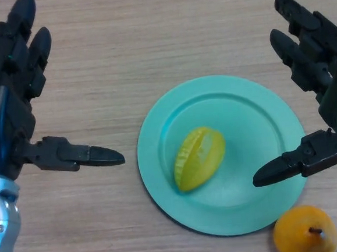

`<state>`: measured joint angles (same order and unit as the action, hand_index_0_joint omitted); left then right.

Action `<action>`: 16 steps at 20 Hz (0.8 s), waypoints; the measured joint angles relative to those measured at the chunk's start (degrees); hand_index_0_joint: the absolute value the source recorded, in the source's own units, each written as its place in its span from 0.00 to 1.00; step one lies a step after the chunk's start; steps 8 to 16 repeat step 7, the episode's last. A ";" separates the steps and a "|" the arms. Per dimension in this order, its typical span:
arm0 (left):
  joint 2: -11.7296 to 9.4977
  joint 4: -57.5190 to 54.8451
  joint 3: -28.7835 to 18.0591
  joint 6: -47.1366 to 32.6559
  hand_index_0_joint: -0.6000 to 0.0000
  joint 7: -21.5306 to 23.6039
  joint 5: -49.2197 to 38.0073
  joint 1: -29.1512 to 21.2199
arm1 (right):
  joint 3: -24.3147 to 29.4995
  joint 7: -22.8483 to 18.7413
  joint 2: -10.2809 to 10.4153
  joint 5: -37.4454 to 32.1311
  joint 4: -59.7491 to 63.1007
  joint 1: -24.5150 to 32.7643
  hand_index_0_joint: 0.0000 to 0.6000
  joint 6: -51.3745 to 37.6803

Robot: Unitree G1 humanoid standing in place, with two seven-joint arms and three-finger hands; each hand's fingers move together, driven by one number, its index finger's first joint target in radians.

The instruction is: Pick up the yellow starfruit and place it on the plate

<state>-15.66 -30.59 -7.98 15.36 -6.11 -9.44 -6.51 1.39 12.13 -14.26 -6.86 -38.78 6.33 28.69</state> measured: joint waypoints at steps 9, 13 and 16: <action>-2.34 4.73 -1.06 -10.09 1.00 -2.31 2.15 -2.67 | 0.26 1.42 -0.55 0.14 2.80 2.06 0.00 -1.79; -2.34 4.73 -1.06 -10.09 1.00 -2.31 2.15 -2.67 | 0.26 1.42 -0.55 0.14 2.80 2.06 0.00 -1.79; -2.34 4.73 -1.06 -10.09 1.00 -2.31 2.15 -2.67 | 0.26 1.42 -0.55 0.14 2.80 2.06 0.00 -1.79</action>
